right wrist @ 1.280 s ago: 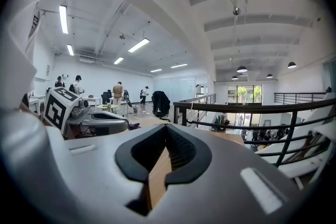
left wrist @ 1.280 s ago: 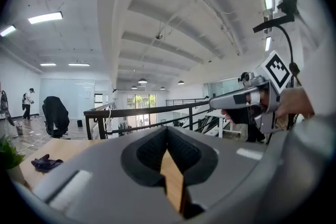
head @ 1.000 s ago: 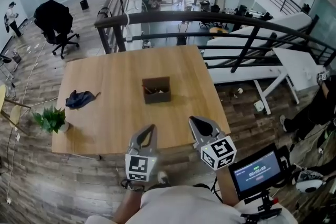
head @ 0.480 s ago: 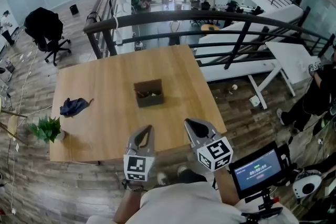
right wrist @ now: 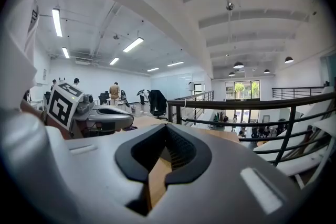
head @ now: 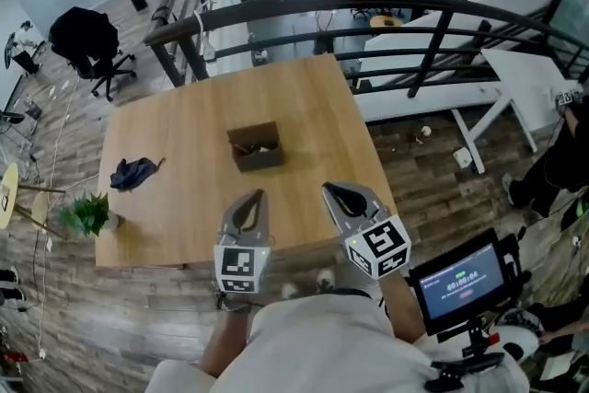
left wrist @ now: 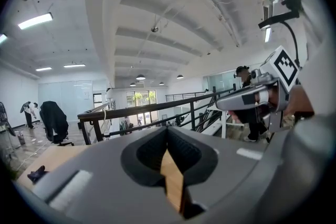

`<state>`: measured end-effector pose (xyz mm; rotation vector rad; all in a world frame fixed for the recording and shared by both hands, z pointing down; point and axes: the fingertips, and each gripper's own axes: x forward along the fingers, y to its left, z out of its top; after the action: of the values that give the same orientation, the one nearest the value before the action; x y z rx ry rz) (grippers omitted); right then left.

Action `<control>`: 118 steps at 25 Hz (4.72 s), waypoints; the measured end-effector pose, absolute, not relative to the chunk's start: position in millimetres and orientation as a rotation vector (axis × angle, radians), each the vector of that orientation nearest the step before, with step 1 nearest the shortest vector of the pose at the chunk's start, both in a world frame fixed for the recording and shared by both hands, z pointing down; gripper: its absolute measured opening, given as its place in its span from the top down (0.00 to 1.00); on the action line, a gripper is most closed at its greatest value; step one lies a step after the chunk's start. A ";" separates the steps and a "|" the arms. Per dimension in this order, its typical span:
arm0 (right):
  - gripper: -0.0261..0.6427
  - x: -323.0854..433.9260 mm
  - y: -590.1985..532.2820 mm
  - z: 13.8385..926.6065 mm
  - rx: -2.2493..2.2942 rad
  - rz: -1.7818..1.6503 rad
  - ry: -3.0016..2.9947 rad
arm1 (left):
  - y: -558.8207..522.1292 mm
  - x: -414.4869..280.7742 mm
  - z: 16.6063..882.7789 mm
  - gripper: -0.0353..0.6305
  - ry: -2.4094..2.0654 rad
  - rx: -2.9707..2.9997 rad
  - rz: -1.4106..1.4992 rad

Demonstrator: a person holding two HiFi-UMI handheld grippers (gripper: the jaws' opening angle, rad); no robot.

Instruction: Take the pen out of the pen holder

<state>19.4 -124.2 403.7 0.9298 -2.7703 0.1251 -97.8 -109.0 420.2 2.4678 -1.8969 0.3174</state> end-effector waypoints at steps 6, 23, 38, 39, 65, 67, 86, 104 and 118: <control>0.96 19.3 -130.7 416.1 0.846 0.118 -2.773 | -117.1 -93.1 422.0 0.92 -1.953 2.436 0.414; 0.96 1.7 -167.4 439.0 0.797 0.246 -2.746 | -168.1 -132.1 472.4 0.83 -1.861 2.318 0.571; 0.96 -20.1 -214.9 467.5 0.898 0.348 -2.634 | -219.5 -166.5 534.7 0.83 -1.677 2.235 0.665; 0.96 -20.6 -216.2 469.2 0.901 0.351 -2.626 | -221.1 -167.6 538.8 0.83 -1.665 2.225 0.672; 0.96 -6.5 -221.3 499.3 0.971 0.460 -2.463 | -241.3 -168.3 592.4 0.76 -1.453 2.196 0.739; 0.96 -7.7 -220.6 500.0 0.965 0.459 -2.463 | -244.4 -167.1 588.7 0.76 -1.453 2.209 0.727; 0.96 -5.3 -219.7 507.3 0.950 0.460 -2.444 | -251.6 -170.0 599.2 0.75 -1.441 2.178 0.732; 0.96 -7.0 -220.7 508.8 0.938 0.455 -2.455 | -244.7 -153.3 596.0 0.82 -1.400 2.229 0.780; 0.96 -4.5 -220.8 504.4 0.953 0.439 -2.480 | -245.1 -146.8 588.9 0.85 -1.426 2.248 0.796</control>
<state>-4.5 -220.8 504.4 0.9527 -2.4796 0.4390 -146.8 -245.1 588.9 2.2476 -1.4256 0.7962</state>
